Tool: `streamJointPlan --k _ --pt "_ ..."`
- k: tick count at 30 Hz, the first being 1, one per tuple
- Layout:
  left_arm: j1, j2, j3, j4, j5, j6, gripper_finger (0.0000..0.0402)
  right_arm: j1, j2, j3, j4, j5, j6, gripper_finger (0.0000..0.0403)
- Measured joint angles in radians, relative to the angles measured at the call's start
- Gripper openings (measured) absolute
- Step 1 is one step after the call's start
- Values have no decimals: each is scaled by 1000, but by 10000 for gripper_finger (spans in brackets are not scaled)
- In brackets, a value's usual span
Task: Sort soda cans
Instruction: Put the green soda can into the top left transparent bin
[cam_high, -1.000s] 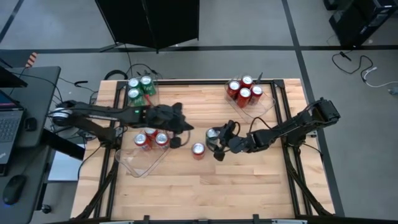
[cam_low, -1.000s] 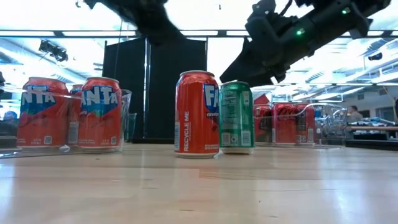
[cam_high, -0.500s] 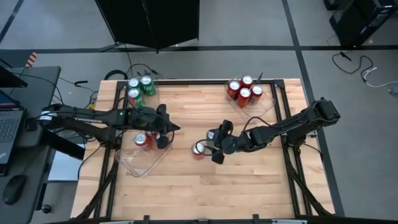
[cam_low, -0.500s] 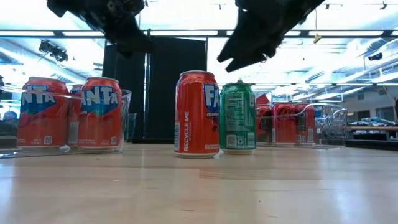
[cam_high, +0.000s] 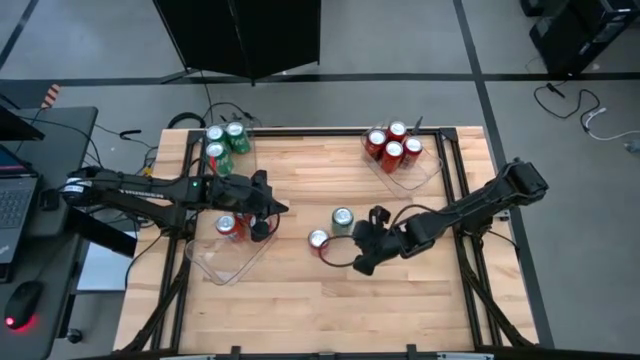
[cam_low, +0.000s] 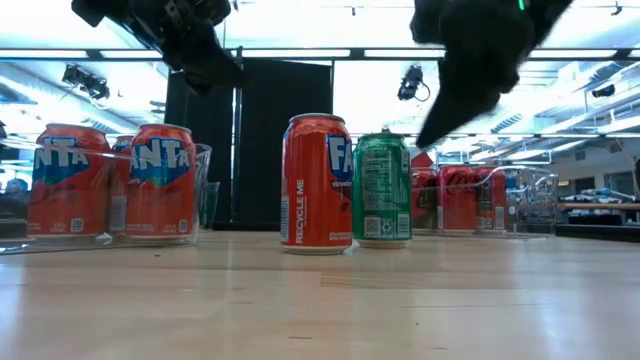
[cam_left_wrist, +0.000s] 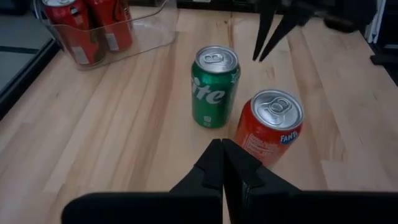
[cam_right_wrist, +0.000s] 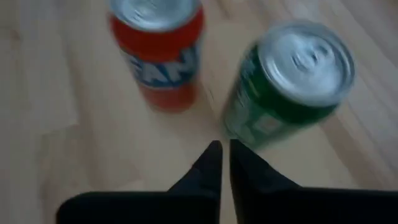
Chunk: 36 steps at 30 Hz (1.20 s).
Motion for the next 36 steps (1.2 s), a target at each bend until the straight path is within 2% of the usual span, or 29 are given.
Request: streamJointPlan --k 4,13,25,32,36 --pt "0 0 0 0 0 -3 1 -17 27 -92 81 1 60 19" --pt "0 1 0 1 0 -4 1 -91 96 -209 340 -51 5 2" --pt "0 1 0 -5 0 -3 1 -225 210 -220 569 -75 -151 0" --pt "0 1 0 -9 0 -3 1 -309 235 -220 695 -77 -250 0" --pt "0 1 0 -20 -2 -4 1 -349 243 -220 785 -123 -285 0"
